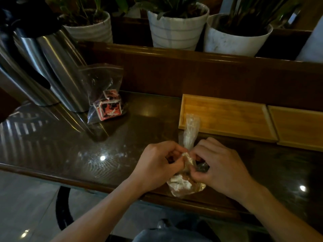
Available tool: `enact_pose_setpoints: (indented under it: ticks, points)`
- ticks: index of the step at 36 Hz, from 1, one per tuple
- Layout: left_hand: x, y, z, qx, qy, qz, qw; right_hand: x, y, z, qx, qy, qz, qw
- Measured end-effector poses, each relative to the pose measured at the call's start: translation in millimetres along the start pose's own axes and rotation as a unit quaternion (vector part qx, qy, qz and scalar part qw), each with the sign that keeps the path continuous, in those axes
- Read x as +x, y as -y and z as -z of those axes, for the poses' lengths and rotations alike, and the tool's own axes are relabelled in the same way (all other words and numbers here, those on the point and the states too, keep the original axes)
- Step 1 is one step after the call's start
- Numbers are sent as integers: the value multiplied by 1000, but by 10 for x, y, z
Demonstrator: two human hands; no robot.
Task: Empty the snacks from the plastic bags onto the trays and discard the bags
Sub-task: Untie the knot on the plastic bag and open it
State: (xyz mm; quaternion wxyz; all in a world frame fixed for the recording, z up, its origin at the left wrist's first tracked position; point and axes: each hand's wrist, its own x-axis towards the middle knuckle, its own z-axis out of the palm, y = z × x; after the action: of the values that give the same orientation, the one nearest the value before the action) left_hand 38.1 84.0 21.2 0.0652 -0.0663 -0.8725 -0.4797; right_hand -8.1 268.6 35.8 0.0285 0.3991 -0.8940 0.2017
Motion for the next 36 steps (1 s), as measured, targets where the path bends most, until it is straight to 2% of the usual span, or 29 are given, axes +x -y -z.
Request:
enact_pose_setpoints:
  ticks: [5,8,13,21,25,28,36]
  points:
    - [2,-45,-42,20,-16,-4,1000,46,-13,-12,73,2,-9,997]
    - [22,-90,-13,18,-29,-16,999,61,-32,69,159,2,-9,987]
    - [15,-92,1,10,-50,-20,998,41,-52,120,231,13,11,973]
    - [-18,-28,13,-69,-66,21,995,-3,-84,130,327,38,42,943]
    - [-23,-14,16,-87,-62,21,994,-39,-114,124,318,26,41,947]
    - [-26,-11,29,-66,-50,4,997,-74,-140,131,263,19,32,964]
    - [32,-125,85,80,-12,-82,993,-80,-61,237,114,70,-34,990]
